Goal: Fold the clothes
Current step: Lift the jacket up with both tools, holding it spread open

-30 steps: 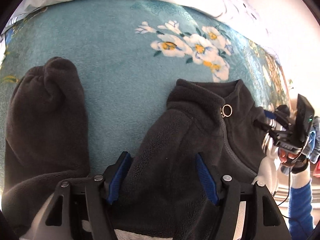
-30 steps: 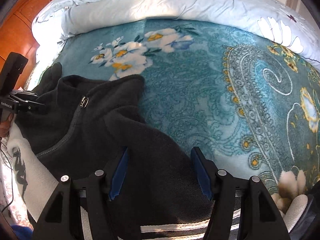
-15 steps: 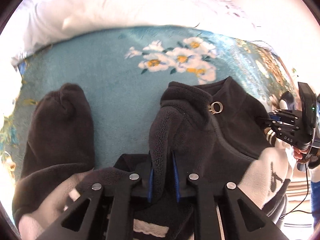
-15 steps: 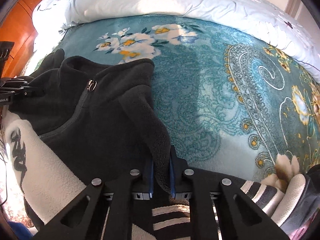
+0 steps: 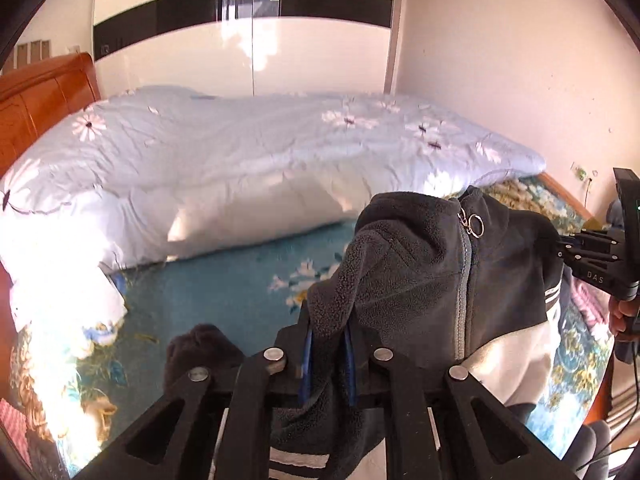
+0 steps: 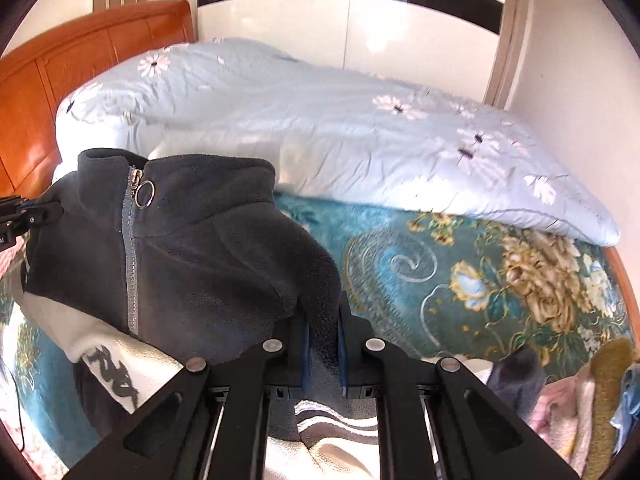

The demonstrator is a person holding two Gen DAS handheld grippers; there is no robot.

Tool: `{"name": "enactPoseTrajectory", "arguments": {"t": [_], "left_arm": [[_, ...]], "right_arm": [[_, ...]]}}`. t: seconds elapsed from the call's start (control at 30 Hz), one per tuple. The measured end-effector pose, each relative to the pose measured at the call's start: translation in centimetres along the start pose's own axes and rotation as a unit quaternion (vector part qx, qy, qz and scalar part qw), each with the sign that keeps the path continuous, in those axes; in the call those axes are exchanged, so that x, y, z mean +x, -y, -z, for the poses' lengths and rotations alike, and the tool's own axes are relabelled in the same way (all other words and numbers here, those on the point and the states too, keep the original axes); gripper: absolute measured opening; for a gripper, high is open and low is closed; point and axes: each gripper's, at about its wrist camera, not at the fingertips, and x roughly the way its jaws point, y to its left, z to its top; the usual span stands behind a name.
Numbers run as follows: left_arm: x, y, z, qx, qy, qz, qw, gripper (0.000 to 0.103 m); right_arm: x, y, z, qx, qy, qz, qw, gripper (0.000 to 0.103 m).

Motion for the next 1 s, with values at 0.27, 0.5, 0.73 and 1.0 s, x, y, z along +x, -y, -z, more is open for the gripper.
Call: {"name": "enactPoseTrajectory", "arguments": {"t": [0.27,0.5,0.73,1.0], "left_arm": [[-10.7,1.7,-7.2,0.021,0.153,-0.035,0.9874,0.009],[-19.1,1.3,-9.6,0.004,0.246,-0.026,0.9688,0.008],[-27.1,2.8,-7.5,0.04,0.314,-0.025,0.9484,0.009],[-31.9,2.6,-5.7,0.06,0.322,0.002,0.945,0.009]], "right_arm": [[-10.9,1.0,-6.7,0.001,0.147,0.053,0.988,0.011],[-20.0,0.0,-9.4,-0.006,0.25,0.069,0.966,0.011],[-27.3,-0.6,-7.8,-0.017,0.317,0.065,0.946,0.011],[-31.6,-2.4,-5.9,-0.057,0.348,0.065,0.934,0.011]]}}
